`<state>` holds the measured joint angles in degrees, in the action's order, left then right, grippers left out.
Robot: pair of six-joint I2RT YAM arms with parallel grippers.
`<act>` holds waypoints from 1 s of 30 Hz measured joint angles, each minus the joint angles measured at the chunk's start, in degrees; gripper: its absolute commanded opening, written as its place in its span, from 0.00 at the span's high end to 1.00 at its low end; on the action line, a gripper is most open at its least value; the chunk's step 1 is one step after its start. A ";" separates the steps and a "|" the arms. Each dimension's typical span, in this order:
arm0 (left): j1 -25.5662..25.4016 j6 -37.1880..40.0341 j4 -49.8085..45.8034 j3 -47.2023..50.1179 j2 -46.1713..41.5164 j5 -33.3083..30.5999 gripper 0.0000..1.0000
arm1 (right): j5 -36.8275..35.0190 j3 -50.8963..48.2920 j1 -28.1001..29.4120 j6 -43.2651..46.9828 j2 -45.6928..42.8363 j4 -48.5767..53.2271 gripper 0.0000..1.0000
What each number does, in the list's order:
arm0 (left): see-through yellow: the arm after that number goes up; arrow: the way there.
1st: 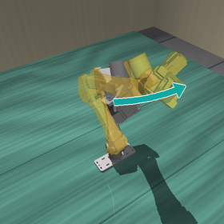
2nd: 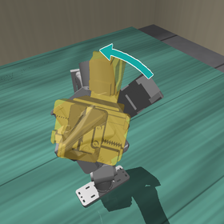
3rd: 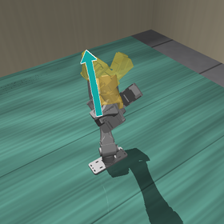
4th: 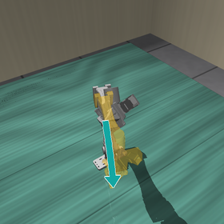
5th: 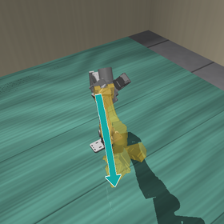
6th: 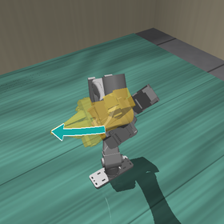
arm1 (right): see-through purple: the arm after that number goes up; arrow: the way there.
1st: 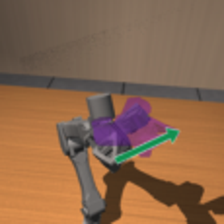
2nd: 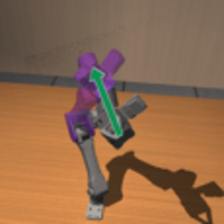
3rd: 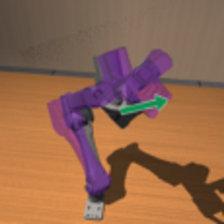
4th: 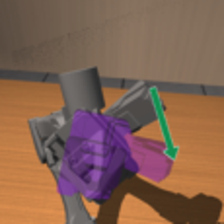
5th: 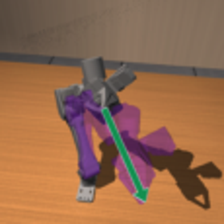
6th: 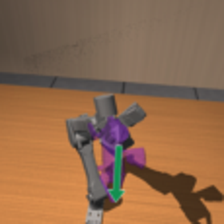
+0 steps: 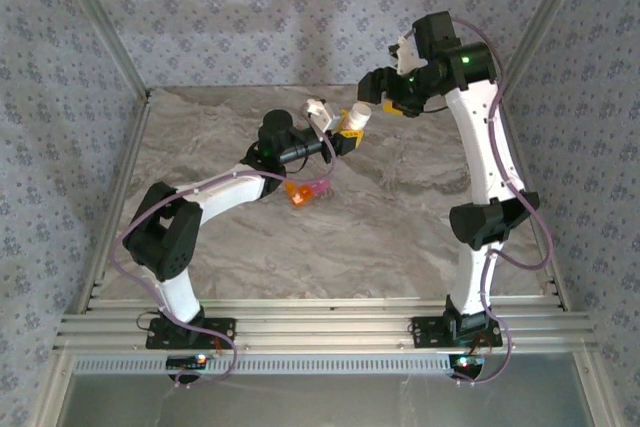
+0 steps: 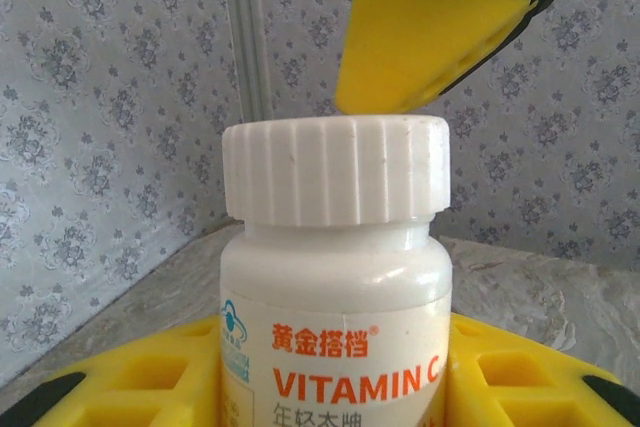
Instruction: Sort the pills into containers
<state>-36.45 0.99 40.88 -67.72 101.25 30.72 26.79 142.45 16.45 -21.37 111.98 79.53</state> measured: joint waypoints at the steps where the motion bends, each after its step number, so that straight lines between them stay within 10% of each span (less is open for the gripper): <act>1: 0.09 0.00 0.00 0.00 0.00 0.13 1.00 | 0.00 0.00 0.20 0.04 0.04 0.00 0.25; 30: 1.64 0.68 -2.19 -2.03 0.52 3.37 1.00 | -0.37 1.81 2.25 0.68 3.76 -0.02 0.32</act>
<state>-34.81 1.67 38.70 -69.76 101.78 34.09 26.41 144.27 18.70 -20.69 115.74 79.50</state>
